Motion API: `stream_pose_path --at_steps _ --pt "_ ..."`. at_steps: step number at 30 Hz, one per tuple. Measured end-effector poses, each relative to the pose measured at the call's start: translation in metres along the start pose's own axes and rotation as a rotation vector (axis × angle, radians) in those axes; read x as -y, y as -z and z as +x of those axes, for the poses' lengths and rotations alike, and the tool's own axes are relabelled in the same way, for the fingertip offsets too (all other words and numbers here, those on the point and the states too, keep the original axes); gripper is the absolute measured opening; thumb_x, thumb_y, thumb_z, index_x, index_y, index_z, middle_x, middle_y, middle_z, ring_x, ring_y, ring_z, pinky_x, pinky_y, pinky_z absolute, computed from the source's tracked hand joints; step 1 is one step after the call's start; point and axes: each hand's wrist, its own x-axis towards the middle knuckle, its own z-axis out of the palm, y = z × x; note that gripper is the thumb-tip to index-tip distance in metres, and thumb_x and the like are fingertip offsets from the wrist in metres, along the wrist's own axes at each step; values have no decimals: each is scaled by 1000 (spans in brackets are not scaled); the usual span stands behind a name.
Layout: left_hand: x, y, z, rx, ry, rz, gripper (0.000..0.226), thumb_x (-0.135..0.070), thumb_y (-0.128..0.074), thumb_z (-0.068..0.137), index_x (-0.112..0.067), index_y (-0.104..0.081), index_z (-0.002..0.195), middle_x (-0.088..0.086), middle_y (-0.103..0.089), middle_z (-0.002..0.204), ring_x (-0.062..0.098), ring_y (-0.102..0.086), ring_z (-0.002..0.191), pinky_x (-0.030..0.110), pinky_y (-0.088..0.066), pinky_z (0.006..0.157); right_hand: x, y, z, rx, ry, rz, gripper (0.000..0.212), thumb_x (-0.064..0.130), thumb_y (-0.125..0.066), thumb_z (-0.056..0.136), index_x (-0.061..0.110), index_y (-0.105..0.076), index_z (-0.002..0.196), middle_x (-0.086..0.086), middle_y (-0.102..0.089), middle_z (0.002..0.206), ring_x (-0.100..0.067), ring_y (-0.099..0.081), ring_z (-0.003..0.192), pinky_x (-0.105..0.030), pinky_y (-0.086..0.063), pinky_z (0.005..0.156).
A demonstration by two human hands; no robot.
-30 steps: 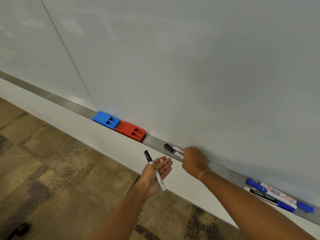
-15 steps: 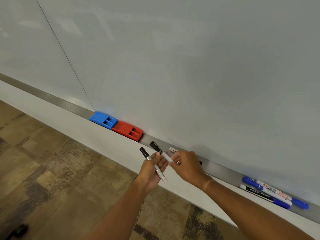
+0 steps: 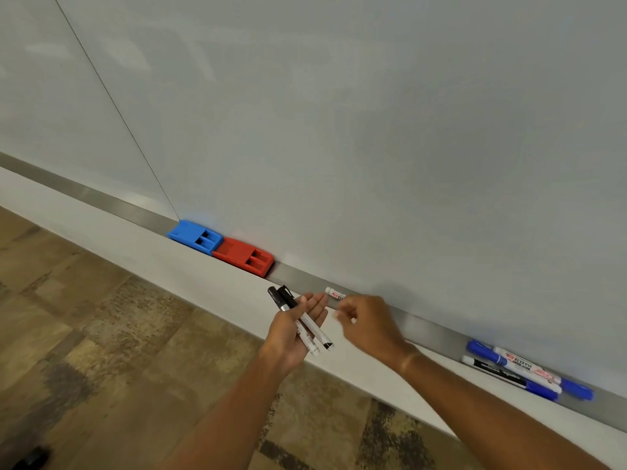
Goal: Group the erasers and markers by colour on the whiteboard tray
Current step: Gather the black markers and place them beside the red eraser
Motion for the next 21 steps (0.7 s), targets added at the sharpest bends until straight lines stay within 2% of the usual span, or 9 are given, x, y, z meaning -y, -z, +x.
stream_pose_path --at_steps 1,3,7,11,16,21 --pt "-1 0 -1 -2 -1 -2 27 -5 -35 102 3 -52 122 22 -64 125 28 -64 114 39 -46 99 -8 7 5 -39 -31 -132 9 20 -62 82 16 -70 83 1 -72 80 -14 -66 74 -25 -52 67" --pt "-2 2 -2 0 1 -7 28 -5 -35 103 4 -51 123 21 -67 121 28 -66 111 38 -47 96 -22 18 10 -5 -129 -369 8 15 -56 82 14 -64 83 -6 -67 88 -28 -63 86 -32 -48 69" --pt "-4 3 -3 0 6 -13 30 -5 -35 102 5 -50 126 20 -68 118 28 -67 109 38 -48 95 -38 27 7 141 -197 -557 8 18 -53 89 12 -58 89 -9 -63 100 -29 -61 91 -33 -43 65" --pt "-6 2 -4 0 4 -8 29 -5 -36 102 5 -50 126 22 -67 121 29 -67 109 37 -49 93 -40 26 8 157 -183 -576 10 19 -54 91 11 -59 94 -10 -63 102 -29 -62 91 -31 -40 63" --pt "-8 1 -7 4 8 1 28 -5 -36 102 4 -51 124 20 -69 116 27 -68 107 37 -50 92 -40 24 8 146 -190 -527 12 20 -54 91 11 -59 85 -9 -64 94 -28 -62 85 -30 -40 60" --pt "-10 1 -8 -1 2 18 27 -5 -37 102 4 -52 123 20 -68 118 28 -68 108 37 -50 92 -42 19 7 181 -193 -460 12 22 -56 91 11 -59 85 -6 -58 91 -26 -58 87 -30 -38 62"
